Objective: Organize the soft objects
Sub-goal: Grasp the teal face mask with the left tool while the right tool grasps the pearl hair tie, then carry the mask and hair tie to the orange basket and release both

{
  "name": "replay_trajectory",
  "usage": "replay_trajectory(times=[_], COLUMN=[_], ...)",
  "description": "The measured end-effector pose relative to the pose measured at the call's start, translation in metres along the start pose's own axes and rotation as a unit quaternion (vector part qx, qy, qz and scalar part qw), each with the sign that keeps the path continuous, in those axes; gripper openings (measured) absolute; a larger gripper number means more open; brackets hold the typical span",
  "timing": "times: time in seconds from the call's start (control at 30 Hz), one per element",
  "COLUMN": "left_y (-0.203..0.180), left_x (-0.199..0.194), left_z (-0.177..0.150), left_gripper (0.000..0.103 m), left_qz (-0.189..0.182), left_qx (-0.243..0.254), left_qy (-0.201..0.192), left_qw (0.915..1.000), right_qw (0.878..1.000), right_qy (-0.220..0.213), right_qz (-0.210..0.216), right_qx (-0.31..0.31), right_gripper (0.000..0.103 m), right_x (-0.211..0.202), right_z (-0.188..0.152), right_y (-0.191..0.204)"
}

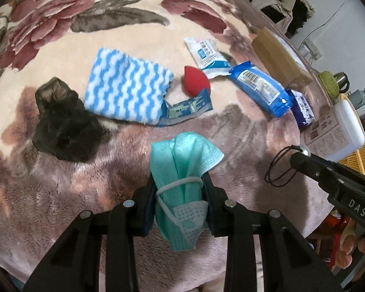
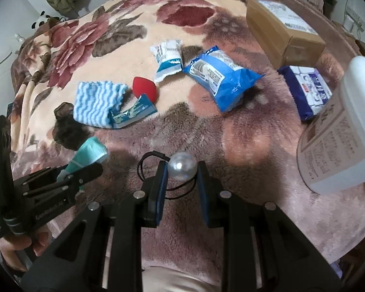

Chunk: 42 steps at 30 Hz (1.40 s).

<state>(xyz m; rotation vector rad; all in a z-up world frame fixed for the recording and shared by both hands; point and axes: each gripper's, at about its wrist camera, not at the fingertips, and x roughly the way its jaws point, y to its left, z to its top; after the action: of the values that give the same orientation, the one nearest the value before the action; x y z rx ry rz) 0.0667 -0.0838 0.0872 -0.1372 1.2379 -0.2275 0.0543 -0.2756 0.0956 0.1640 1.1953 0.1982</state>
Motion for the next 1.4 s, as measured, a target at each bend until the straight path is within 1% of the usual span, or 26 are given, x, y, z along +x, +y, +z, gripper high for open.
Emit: replay_trajectory(times=[0.37, 0.6, 0.9, 1.1, 1.4], left_y=[-0.022, -0.048, -0.083, -0.118, -0.182], left_x=[-0.027, -0.045, -0.066, -0.077, -0.080], left_z=[0.003, 0.011, 0.023, 0.032, 0.046], left_gripper=[0.034, 0.034, 0.034, 0.034, 0.034], left_qz=[0.005, 0.003, -0.002, -0.009, -0.018], left_qx=[0.022, 0.040, 0.059, 0.084, 0.126], left_qy=[-0.018, -0.030, -0.042, -0.051, -0.057], left_qw=[0.9996, 0.9988, 0.9974, 0.9951, 0.9903], right_qw=[1.000, 0.999, 0.997, 0.995, 0.992], right_qy=[-0.024, -0.046, -0.080, -0.099, -0.121], right_qz=[0.002, 0.007, 0.003, -0.004, -0.018], right_qx=[-0.005, -0.003, -0.005, -0.001, 0.026], right_gripper=[0.025, 0.025, 0.025, 0.025, 0.025], right_x=[-0.037, -0.064, -0.106, -0.128, -0.156], right_z=[-0.005, -0.003, 0.005, 0.008, 0.010], right_y=[-0.002, -0.007, -0.016, -0.029, -0.075])
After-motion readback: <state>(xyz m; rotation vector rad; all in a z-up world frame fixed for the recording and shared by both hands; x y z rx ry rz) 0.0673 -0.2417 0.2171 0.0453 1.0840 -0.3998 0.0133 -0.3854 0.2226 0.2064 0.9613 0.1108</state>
